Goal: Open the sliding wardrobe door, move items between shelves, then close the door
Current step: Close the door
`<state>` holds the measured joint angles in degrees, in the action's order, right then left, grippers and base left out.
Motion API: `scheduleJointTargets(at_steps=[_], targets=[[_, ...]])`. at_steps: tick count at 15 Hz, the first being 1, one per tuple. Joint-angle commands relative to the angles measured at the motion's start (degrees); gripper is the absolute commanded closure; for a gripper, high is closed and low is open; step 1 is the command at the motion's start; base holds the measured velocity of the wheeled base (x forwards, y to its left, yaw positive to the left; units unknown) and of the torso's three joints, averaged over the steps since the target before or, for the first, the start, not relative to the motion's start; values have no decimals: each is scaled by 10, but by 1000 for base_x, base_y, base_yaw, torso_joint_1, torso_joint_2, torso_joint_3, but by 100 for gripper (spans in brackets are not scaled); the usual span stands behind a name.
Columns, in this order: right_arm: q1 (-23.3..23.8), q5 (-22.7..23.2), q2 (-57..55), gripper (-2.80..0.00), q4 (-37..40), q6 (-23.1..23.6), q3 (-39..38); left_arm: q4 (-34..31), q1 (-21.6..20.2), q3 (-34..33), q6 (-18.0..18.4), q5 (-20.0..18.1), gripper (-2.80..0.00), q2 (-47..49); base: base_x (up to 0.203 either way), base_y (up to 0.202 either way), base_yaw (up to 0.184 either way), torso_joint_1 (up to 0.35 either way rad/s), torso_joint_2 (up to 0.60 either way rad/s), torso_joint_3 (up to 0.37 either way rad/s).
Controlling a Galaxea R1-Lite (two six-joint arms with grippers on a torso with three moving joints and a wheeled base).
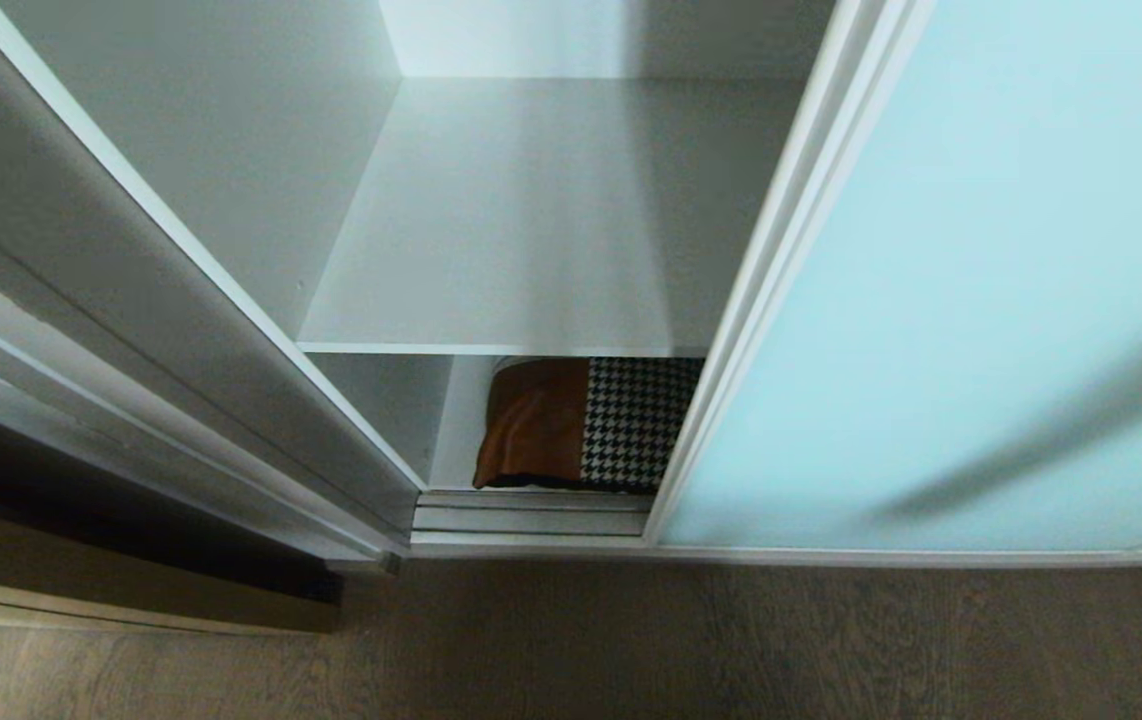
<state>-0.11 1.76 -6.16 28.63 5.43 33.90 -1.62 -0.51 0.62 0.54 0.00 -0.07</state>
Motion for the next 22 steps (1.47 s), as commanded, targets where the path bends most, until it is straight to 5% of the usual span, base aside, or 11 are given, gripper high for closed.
scheduleJointTargets(at_steps=[1,4,8,15,17,22], targets=[[2,1,61,0,-47,2,-52,0,0,0,0,0,0,0,0,0,0,0,0,0],[2,-4,62,0,-57,-61,-58,0,0,0,0,0,0,0,0,0,0,0,0,0],[2,-6,62,0,-92,-61,-124,0,0,0,0,0,0,0,0,0,0,0,0,0],[2,-26,62,0,-378,-23,-340,0,0,-1,0,0,0,0,0,0,0,0,0,0],[2,-30,62,0,-346,-64,-339,1,0,-2,3,1,0,0,0,0,0,0,0,0],[2,-30,62,0,-343,-71,-339,1,0,-1,-1,0,0,0,0,0,0,0,0,0]])
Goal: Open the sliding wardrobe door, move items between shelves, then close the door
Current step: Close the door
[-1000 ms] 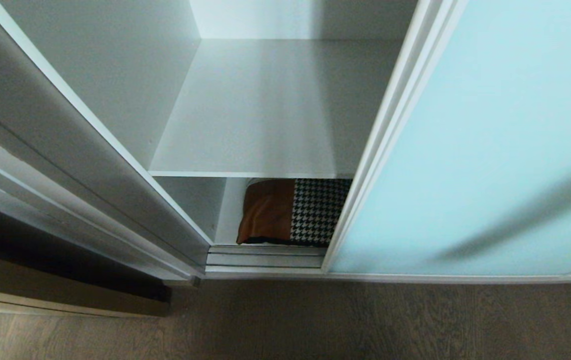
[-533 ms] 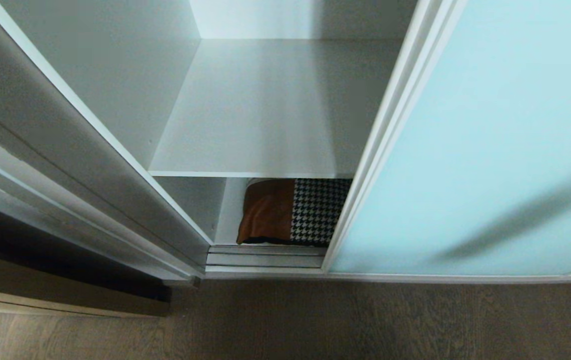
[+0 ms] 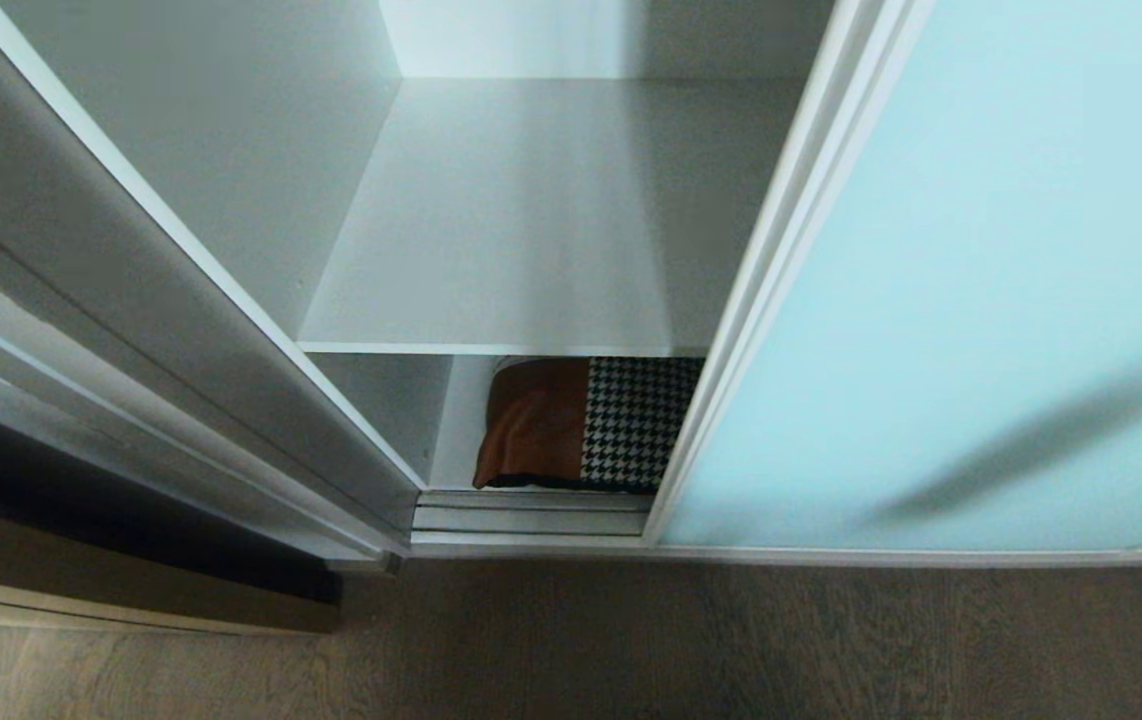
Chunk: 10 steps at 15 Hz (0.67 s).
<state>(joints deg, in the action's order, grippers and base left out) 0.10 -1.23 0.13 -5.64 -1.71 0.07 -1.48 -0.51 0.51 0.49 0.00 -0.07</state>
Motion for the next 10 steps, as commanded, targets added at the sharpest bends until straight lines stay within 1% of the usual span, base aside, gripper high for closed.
scheduleJointTargets(at_steps=[1,3,4,10], targets=[[0,1,0,0,2,0,-1,0,0,0,0,0,0,0,0,0,0,0,0,0],[0,1,0,0,5,0,-1,1,0,0,-1,0,0,0,-26,0,2,2,0,3],[0,2,0,0,5,0,-1,8,0,-2,-1,1,0,0,-148,0,0,12,2,1],[0,4,0,0,5,-2,-1,13,0,-3,-2,0,0,0,-194,0,0,1,3,1]])
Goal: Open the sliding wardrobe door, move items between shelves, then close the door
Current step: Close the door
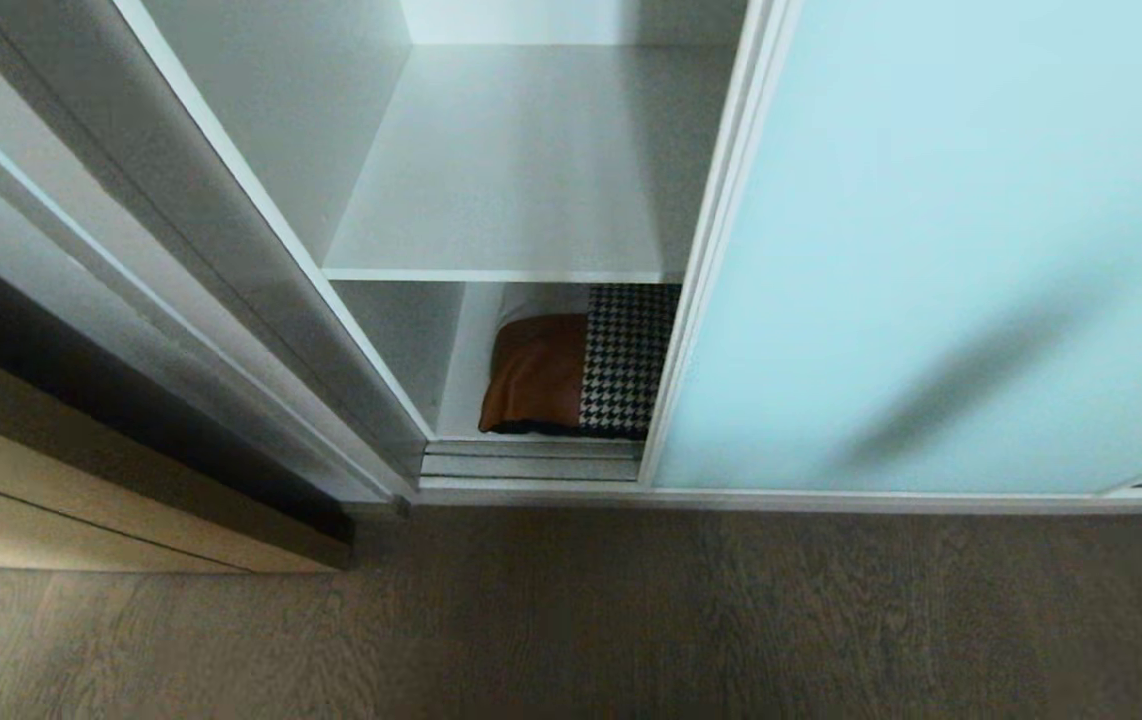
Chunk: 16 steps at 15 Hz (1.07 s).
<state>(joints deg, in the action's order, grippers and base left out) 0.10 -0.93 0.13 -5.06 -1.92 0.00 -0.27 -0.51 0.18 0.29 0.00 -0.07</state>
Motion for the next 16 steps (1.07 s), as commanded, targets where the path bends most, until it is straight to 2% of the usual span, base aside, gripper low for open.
scheduleJointTargets(at_steps=[1,6,8,12,13,16], targets=[[0,0,0,0,0,-4,0,1,0,0,0,0,0,0,-177,0,-1,-2,6,-2],[0,1,0,0,14,-8,14,1,0,0,1,0,0,0,-24,0,-1,-2,0,2],[0,23,-15,0,72,-6,96,1,0,0,1,0,0,0,0,0,0,0,0,0],[1,117,-86,0,264,-12,323,1,0,0,1,0,0,0,0,0,0,0,0,0],[1,131,-128,0,280,-13,350,1,0,0,1,0,0,0,0,0,0,0,0,0],[2,174,-254,0,265,-16,459,1,0,0,1,0,0,0,0,0,0,0,0,0]])
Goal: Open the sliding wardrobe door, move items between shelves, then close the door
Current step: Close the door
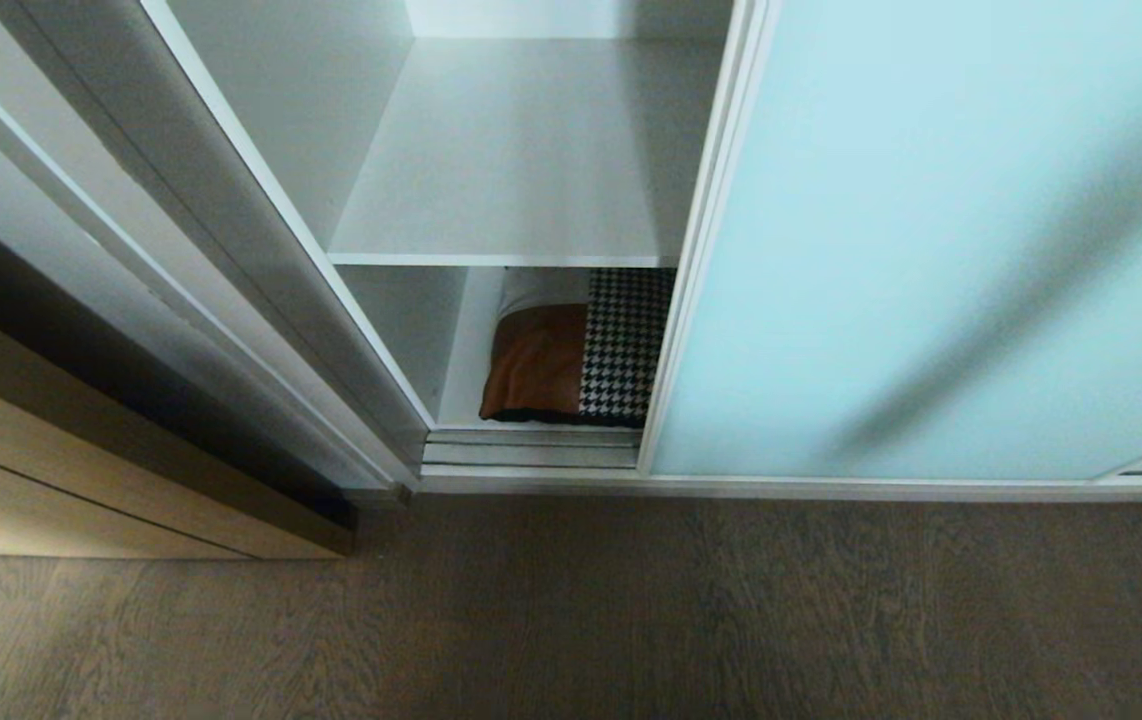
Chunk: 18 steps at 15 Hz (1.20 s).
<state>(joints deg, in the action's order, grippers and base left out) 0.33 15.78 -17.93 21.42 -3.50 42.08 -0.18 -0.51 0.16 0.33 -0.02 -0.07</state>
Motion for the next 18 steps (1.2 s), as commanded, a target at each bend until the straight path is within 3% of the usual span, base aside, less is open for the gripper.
scheduleJointTargets(at_steps=[1,3,6,7,9,10,14,18], targets=[[0,34,-119,0,-3,-2,86,0,0,0,0,0,0,0,0,0,0,0,0,0],[0,81,-209,0,-7,-3,186,0,0,0,0,0,0,0,0,0,0,0,0,0],[-4,115,-331,0,-9,-3,333,0,0,0,0,0,0,0,0,0,0,0,0,0],[-17,121,-361,0,-8,-4,372,0,0,0,0,0,0,0,0,0,0,0,0,0],[-89,126,-387,0,-5,-4,402,0,0,0,0,0,0,0,0,0,0,0,0,0],[-121,126,-406,0,-6,-4,411,0,0,0,0,0,0,0,0,0,0,0,0,0],[-155,122,-492,0,-9,-13,481,0,0,0,0,0,0,0,0,0,0,0,0,0],[-244,49,-564,0,-10,-15,568,0,0,0,0,0,0,0,0,0,0,0,0,0]])
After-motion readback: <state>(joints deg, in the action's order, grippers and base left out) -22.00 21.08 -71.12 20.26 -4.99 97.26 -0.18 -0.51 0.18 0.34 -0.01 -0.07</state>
